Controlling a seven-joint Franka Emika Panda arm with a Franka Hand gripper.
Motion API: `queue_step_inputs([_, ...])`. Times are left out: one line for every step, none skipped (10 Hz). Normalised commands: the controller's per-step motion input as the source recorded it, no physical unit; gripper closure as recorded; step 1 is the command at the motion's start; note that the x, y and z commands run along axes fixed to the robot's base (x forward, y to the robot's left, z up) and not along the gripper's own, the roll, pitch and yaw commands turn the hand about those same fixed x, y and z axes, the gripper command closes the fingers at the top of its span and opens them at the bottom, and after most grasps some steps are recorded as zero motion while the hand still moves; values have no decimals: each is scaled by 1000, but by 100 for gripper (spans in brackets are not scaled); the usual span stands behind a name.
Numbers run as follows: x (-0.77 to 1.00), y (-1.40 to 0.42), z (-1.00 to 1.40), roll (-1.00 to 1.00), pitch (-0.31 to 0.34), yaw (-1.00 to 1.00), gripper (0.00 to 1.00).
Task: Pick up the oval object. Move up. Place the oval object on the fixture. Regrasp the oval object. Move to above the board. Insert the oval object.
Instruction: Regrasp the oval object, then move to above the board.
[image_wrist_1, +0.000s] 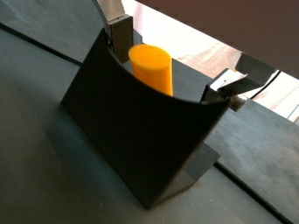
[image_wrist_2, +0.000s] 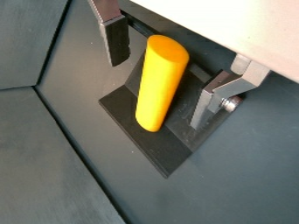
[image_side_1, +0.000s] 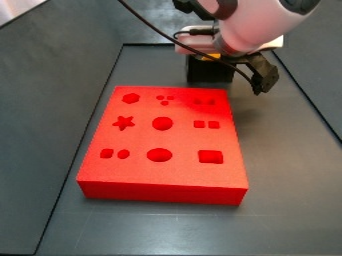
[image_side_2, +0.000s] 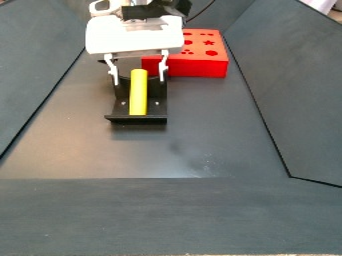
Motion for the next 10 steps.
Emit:
queue_step_inputs([26, -5, -184, 56, -4, -43, 0])
queue_step_inputs([9, -9, -167, 53, -5, -37, 0])
queue_step_inputs([9, -9, -167, 53, -4, -34, 0])
queue_step_inputs([0, 0, 0, 0, 0, 0, 100])
queue_step_inputs([-314, 316, 1000, 204, -226, -282, 100])
queue_step_inputs([-317, 310, 1000, 171, -235, -287, 100])
queue_step_inputs([-318, 301, 1000, 123, -235, -287, 100])
queue_step_inputs([-312, 287, 1000, 42, -183, -269, 100])
queue_step_inputs([-301, 284, 1000, -13, -132, -265, 100])
queue_step_inputs([-294, 278, 1000, -40, -88, -266, 100])
